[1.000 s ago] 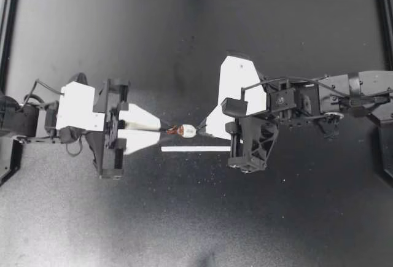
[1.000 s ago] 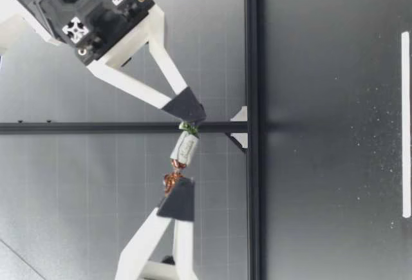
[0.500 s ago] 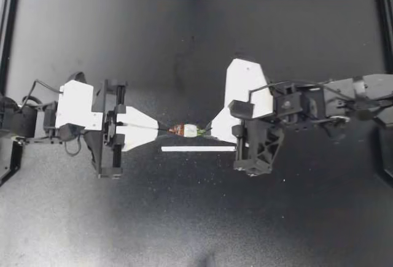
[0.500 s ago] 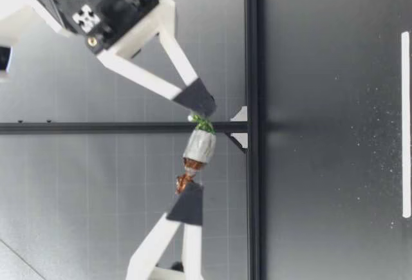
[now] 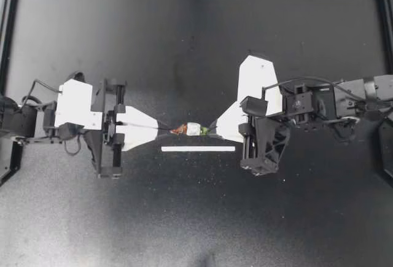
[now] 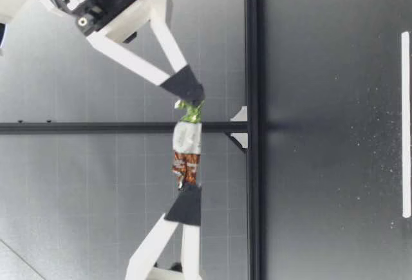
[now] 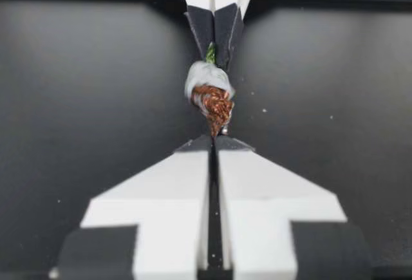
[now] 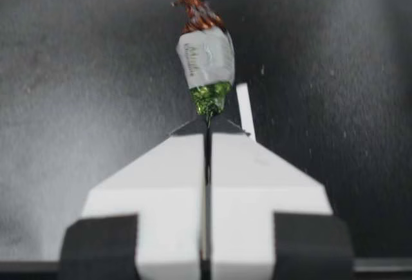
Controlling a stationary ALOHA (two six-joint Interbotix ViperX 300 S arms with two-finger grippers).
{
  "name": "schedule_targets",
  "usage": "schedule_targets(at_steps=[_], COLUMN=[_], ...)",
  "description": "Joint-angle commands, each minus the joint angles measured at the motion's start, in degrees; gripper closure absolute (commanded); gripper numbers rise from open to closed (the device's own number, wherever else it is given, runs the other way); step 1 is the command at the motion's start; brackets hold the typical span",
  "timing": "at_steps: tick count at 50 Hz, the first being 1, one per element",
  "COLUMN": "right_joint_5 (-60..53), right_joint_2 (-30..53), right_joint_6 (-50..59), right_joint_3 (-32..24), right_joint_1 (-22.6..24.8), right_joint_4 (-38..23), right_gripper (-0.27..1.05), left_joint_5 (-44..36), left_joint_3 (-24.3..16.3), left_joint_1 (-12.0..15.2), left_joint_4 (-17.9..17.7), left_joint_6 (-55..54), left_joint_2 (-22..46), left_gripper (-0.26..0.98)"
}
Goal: Pick up the candy and unwrap it.
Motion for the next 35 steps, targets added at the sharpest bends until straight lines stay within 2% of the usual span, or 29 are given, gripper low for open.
schedule_targets(at_steps=[1,15,35], right_joint_5=[-2.0,-2.5,-3.4], right_joint_2=[0.3,1.5,-2.1], right_joint_6=[-0.1,0.2,3.7], right_joint_3=[-2.0,-3.0,1.9], right_joint_1=[0.4,0.4,0.4], right_joint_4=[0.1,0.0,0.1], right_gripper=[0.97,0.97,0.97], left_joint_5=[-0.5,-0.5,-2.0], left_joint_3=[-1.8,-2.7,0.0], left_joint_1=[0.1,0.1,0.1], left_joint_4=[0.1,0.1,-0.9], left_joint_6=[0.1,0.1,-0.1], left_joint_2=[0.4,1.4,-1.7], left_gripper=[0.88,0.88,0.88])
